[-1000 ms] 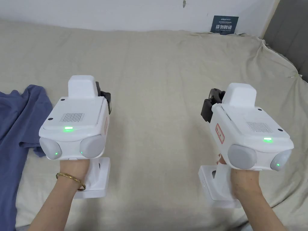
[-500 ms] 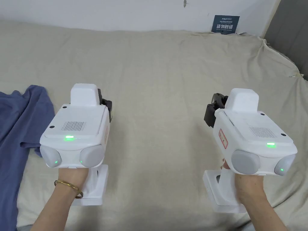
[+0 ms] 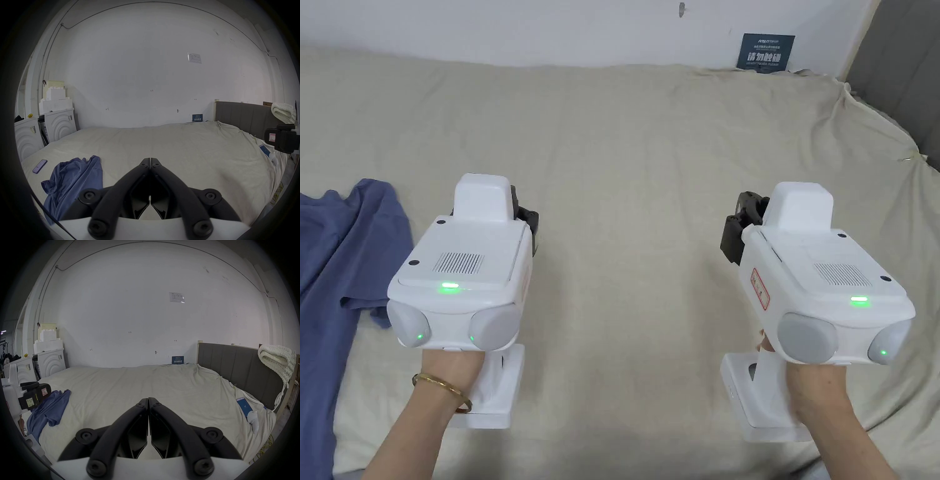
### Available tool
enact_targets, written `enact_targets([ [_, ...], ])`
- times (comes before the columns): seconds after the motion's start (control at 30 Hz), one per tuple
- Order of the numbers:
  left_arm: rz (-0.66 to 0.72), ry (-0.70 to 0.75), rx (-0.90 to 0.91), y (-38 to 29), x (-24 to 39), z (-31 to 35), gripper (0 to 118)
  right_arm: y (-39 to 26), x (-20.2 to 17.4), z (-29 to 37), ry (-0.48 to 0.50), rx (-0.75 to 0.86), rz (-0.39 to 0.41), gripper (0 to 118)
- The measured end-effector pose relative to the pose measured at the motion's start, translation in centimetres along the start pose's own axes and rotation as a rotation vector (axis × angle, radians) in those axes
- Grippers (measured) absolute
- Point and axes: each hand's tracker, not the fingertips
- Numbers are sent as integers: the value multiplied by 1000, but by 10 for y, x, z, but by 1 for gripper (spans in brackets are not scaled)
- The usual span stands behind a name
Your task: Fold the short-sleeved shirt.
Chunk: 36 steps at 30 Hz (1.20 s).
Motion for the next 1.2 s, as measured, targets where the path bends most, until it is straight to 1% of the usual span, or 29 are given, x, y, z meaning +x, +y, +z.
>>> enact_targets([
  [1.2,-11,-20,0,1,6,1,0,-2,2,-4,8,-7,12,0],
])
